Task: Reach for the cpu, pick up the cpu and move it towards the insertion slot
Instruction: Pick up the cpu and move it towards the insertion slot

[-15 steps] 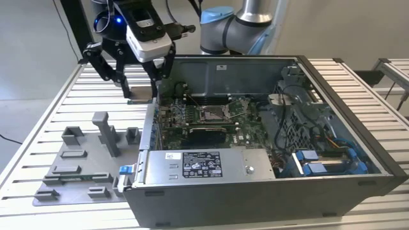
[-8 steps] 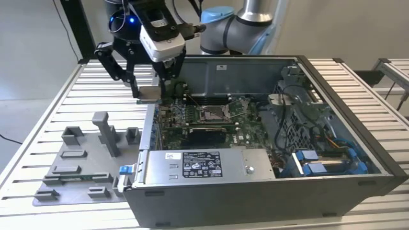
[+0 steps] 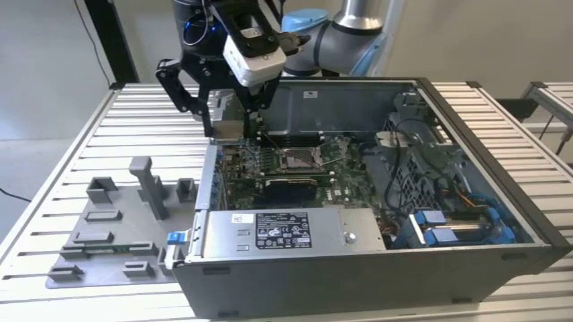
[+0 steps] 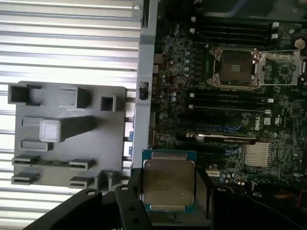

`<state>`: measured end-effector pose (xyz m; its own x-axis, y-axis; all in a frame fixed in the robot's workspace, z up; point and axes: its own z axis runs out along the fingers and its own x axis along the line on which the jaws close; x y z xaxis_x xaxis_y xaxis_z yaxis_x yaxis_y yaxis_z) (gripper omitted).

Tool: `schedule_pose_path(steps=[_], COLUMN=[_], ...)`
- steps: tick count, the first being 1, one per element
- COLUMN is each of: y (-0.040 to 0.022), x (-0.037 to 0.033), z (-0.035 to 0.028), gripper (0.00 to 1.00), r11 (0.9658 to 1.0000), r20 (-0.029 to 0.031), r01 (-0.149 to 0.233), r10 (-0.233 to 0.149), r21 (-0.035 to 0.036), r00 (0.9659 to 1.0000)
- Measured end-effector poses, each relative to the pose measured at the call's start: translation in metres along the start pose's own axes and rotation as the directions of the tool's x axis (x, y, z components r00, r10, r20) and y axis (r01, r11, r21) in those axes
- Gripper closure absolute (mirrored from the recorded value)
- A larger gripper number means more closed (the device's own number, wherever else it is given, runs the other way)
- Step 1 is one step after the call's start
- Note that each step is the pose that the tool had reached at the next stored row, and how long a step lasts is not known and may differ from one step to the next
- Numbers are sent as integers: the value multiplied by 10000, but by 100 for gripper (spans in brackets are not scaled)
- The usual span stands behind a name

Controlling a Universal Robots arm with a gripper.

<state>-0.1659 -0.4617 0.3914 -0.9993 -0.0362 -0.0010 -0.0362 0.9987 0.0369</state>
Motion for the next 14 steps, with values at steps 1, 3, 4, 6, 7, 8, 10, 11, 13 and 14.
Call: schedule_pose_path(steps=[1,3,4,6,7,8,10,11,13,14], y=[-1,-2,-3,-4,-5,-6,-7,-8,-9,-10], x=[-20,-61,-82,-123,-145,-167,-208,-230,-274,-298], z=[0,1,1,0,0,0,0,0,0,0], gripper=[100,100,100,100,100,100,100,100,100,100], r11=[10000,10000,10000,10000,10000,10000,10000,10000,10000,10000], r20=[0,1,1,0,0,0,0,0,0,0], r01=[0,0,0,0,0,0,0,0,0,0], r10=[0,0,0,0,0,0,0,0,0,0], r21=[0,-1,-1,0,0,0,0,0,0,1], r00=[10000,10000,10000,10000,10000,10000,10000,10000,10000,10000])
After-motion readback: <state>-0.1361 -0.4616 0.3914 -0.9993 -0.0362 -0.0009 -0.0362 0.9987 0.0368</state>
